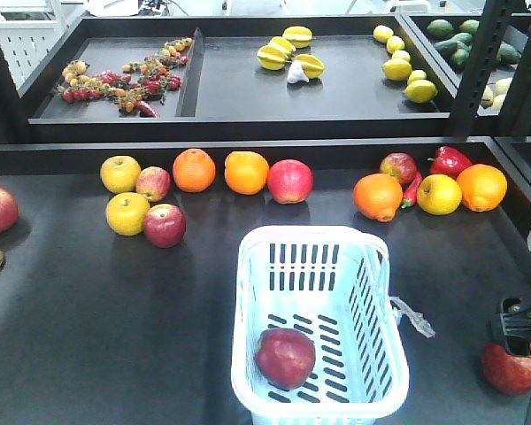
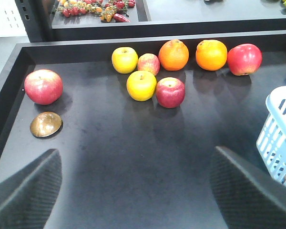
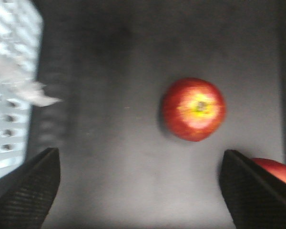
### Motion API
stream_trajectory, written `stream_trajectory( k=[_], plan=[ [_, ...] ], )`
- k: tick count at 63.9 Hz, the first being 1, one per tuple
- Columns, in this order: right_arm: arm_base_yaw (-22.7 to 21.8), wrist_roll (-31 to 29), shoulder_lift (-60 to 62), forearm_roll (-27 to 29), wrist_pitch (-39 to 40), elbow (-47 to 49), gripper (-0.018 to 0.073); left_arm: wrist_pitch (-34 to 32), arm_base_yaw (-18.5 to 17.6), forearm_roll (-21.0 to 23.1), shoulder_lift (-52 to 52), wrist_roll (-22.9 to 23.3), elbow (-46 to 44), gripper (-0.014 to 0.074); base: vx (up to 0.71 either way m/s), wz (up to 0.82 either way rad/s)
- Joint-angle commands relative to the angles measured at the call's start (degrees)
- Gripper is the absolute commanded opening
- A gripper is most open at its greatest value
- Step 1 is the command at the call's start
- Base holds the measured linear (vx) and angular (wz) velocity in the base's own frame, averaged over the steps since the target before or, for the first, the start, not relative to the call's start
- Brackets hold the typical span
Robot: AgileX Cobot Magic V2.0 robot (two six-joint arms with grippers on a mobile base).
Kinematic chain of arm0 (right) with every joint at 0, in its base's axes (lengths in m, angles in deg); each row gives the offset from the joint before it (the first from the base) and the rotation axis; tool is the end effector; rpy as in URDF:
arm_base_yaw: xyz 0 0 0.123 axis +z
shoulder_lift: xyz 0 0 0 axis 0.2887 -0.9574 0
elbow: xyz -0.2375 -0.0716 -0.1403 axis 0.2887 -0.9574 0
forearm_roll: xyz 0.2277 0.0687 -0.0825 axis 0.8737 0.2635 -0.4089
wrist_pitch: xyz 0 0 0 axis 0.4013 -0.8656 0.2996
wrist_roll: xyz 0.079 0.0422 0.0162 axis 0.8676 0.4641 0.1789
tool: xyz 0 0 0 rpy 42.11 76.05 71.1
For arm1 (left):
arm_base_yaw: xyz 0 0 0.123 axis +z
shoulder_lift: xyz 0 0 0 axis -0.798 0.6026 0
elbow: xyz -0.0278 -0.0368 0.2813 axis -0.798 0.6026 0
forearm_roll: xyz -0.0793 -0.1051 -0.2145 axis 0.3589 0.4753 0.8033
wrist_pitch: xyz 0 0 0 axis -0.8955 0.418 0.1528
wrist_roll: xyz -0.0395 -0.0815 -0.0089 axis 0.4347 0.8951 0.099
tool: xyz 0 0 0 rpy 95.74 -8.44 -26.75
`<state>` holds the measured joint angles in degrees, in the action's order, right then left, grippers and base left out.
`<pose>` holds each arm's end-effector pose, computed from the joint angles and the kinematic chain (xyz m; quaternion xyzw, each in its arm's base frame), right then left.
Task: Pick three apples into basket with both arms
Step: 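Open the right gripper to drop the apple into the basket, then move the right gripper back down and grasp another red apple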
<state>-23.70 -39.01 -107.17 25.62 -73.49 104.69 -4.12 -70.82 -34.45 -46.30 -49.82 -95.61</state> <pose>0.2125 -0.0195 0.2272 -0.0058 0.9733 0.0060 0.2293 0.0819 -0.0040 0.3307 0.0072 0.8508 -0.0197 0.5250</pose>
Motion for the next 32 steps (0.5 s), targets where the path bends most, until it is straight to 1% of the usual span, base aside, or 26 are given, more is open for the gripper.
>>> stream_trajectory(
  k=[1,13,23,25,32],
  plan=[
    [-0.4,2.6,-2.2,-3.8,4.3,1.4,0.0637,-3.3,0.1,-0.8,0.3,0.7,-1.4,0.0593,0.0,0.0],
    [-0.4,6.9,-9.6,-7.8,6.4,2.4,0.0634,-3.3,0.1,-0.8,0.3,0.7,-1.4,0.0593,0.0,0.0],
    [-0.5,11.8,-16.6,-14.2,6.0,6.8,0.0631,-3.3,0.1,-0.8,0.3,0.7,-1.4,0.0593,0.0,0.0],
    [-0.5,13.6,-17.9,-15.7,5.9,7.8,0.0631,-3.3,0.1,-0.8,0.3,0.7,-1.4,0.0593,0.0,0.0],
    [-0.5,16.3,-22.1,-19.6,5.7,10.7,0.0628,-3.3,0.1,-0.8,0.3,0.7,-1.4,0.0593,0.0,0.0]
  ],
)
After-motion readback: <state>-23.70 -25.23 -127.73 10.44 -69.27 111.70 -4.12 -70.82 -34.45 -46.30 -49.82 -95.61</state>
